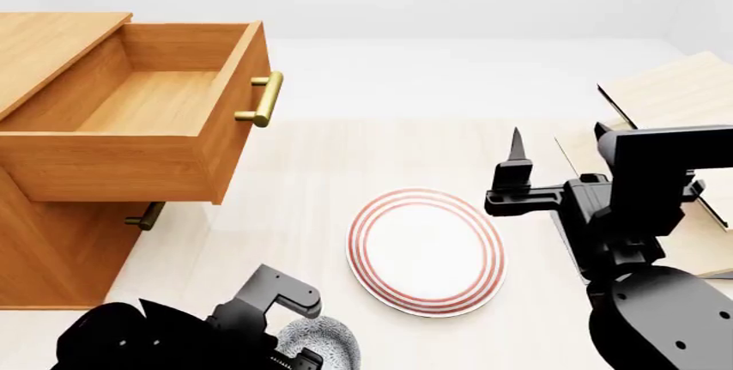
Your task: Open the top drawer of the cabinet and put the bowl in it.
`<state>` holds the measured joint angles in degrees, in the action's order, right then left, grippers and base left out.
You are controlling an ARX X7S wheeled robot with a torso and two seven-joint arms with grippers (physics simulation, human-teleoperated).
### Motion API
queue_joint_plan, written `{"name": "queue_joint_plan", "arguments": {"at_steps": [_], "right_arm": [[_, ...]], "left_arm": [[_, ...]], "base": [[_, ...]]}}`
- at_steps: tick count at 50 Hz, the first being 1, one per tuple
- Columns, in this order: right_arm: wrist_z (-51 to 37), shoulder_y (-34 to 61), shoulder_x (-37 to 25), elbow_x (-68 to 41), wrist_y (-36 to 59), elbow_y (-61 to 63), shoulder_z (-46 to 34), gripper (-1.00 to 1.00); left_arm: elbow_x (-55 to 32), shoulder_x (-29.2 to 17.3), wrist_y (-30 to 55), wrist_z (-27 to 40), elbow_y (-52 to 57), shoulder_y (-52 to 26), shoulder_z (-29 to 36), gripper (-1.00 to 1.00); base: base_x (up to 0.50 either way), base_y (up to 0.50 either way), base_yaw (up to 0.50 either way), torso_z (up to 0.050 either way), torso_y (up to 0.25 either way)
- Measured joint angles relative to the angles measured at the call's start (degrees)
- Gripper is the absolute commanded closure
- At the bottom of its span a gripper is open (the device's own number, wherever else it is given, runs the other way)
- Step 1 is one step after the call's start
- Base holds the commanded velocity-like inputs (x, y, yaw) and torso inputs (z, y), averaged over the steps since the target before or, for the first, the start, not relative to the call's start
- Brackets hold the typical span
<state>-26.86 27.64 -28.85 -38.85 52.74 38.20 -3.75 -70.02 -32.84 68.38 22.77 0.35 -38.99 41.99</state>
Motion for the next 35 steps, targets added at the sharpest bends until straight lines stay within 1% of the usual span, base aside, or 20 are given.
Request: {"name": "queue_joint_plan", "arguments": {"at_steps": [4, 5, 12, 35], "right_arm": [[0.00, -0.06, -0.02, 0.05, -0.17, -0.14, -0.11, -1.00], [-0.01, -0.07, -0.02, 0.06, -0.20, -0.16, -0.14, -1.00], [-0.03, -0.12, -0.03, 0.13, -0.42, -0.30, -0.32, -1.00], [-0.28, -0.22, -0.16, -0.06, -0.80, -0.53, -0.54, -1.00]], "left_arm": [[-0.10, -0.09, -0.33, -0.18, -0.10, -0.02, 0.21, -1.00], [-0.11, -0.11, -0.41, -0.21, -0.11, -0.02, 0.26, 1.00], [-1.76, 0.55, -1.18, -1.33, 0.12, 0.52, 0.49, 1.00], [-1.85, -0.10, -1.91, -0.94, 0.76, 0.34, 0.33, 1.00]], "base": [[0.00, 0.00, 0.00, 0.000, 0.000], [0.00, 0.00, 0.00, 0.000, 0.000], [0.00, 0.00, 0.00, 0.000, 0.000], [0.00, 0.00, 0.00, 0.000, -0.001]]}}
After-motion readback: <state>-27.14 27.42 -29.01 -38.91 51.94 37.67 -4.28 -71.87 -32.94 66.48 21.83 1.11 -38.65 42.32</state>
